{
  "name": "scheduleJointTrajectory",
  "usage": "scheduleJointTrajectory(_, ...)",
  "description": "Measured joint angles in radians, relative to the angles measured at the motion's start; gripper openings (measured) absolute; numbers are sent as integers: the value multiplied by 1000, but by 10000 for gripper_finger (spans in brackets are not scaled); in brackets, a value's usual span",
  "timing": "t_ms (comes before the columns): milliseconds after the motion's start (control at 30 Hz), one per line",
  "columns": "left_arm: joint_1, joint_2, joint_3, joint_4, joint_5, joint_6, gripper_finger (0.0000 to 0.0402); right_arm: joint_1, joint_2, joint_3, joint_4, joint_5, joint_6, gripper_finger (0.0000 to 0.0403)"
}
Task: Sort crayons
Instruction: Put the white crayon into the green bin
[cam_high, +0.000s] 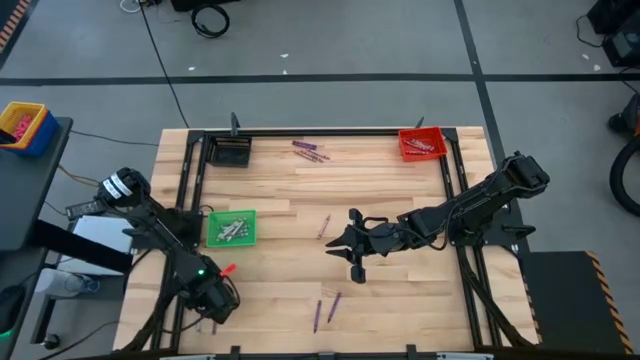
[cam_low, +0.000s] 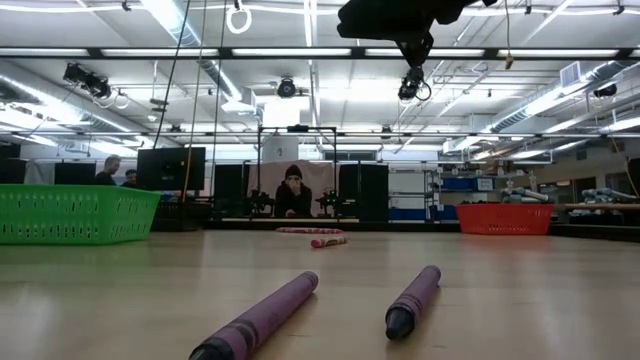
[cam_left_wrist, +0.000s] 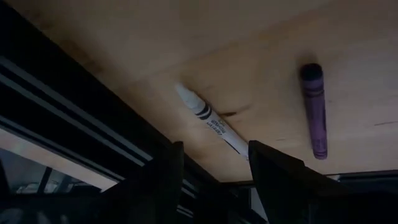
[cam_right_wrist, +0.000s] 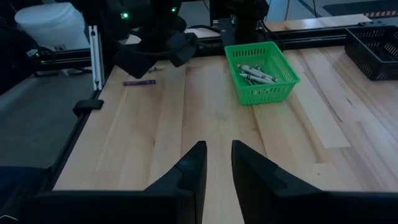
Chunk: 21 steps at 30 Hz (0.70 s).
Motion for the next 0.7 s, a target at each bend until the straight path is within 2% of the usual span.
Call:
scheduleJointTrajectory(300, 49, 4, 19, -6, 12, -6, 192, -1, 0, 0, 0, 0, 0, 79)
scheduleJointTrajectory(567, 49, 73, 18, 28, 40, -14, 192, -1, 0, 0, 0, 0, 0, 79)
scheduleJointTrajectory(700, 49, 126, 17, -10, 122, 39, 192, -1, 0, 0, 0, 0, 0, 79)
